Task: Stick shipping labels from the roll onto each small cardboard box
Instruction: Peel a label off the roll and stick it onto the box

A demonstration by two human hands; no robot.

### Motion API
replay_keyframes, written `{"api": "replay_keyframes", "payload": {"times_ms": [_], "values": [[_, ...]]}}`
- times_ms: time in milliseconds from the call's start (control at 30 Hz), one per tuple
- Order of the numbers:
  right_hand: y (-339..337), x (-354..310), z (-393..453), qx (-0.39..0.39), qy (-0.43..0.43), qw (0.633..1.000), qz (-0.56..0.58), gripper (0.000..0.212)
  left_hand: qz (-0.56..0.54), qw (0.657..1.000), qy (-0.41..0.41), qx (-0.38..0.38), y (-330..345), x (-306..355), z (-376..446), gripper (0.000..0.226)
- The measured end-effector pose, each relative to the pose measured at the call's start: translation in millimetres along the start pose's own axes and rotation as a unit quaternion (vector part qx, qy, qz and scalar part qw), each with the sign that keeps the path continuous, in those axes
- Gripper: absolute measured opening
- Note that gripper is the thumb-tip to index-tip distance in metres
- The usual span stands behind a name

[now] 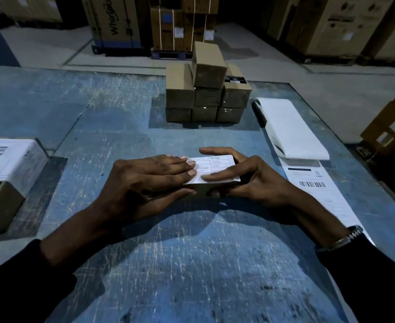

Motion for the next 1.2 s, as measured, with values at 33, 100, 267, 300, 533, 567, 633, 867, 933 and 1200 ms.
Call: {"api": "replay_keyframes", "payload": {"times_ms": [33, 100, 267, 300, 533, 567, 633, 867, 933, 1200], "values": [[-4, 4, -1, -0.003, 0.014, 0.999, 0.029, 0.041, 0.022, 1.000, -0.002, 0.010, -1, -2, 1, 0.042], [-8, 7, -3, -0.007, 0.034, 0.996, 0.078, 0.049, 0.036, 0.999, -0.005, 0.009, -7, 3, 4, 0.044], [-14, 6, 5, 0.086, 0.021, 0.977, 0.192, 0.068, 0.003, 0.996, -0.087, 0.020, -21, 12, 13, 0.028], [-15, 6, 9, 0.149, 0.021, 0.972, 0.183, 0.057, -0.014, 0.992, -0.121, 0.035, -21, 12, 14, 0.022], [-4, 19, 20, 0.240, 0.092, 0.952, 0.165, 0.037, -0.049, 0.952, -0.303, 0.007, -2, 9, 17, 0.023], [-4, 20, 19, 0.222, 0.090, 0.957, 0.165, 0.033, -0.078, 0.947, -0.312, -0.013, -1, 6, 17, 0.026], [-7, 20, 19, 0.194, 0.085, 0.966, 0.149, 0.030, -0.117, 0.940, -0.319, -0.038, -1, 1, 16, 0.031], [-6, 17, 15, 0.122, 0.058, 0.980, 0.144, 0.038, -0.116, 0.953, -0.273, -0.060, -3, -2, 15, 0.045], [-8, 18, 15, 0.110, 0.058, 0.982, 0.140, 0.041, -0.127, 0.955, -0.258, -0.070, -4, -4, 16, 0.047], [-14, 14, 13, 0.105, 0.016, 0.993, 0.045, 0.043, -0.094, 0.972, -0.206, -0.066, -5, -6, 12, 0.059]]}}
Point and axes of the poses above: each hand's wrist, its own z-axis towards the middle knuckle, its own y-axis out of the palm, x = y × z, the point moved 5 cm from there along z, towards the middle knuckle, and after that the axes turned 15 degrees about z, right-handed, at the moved point
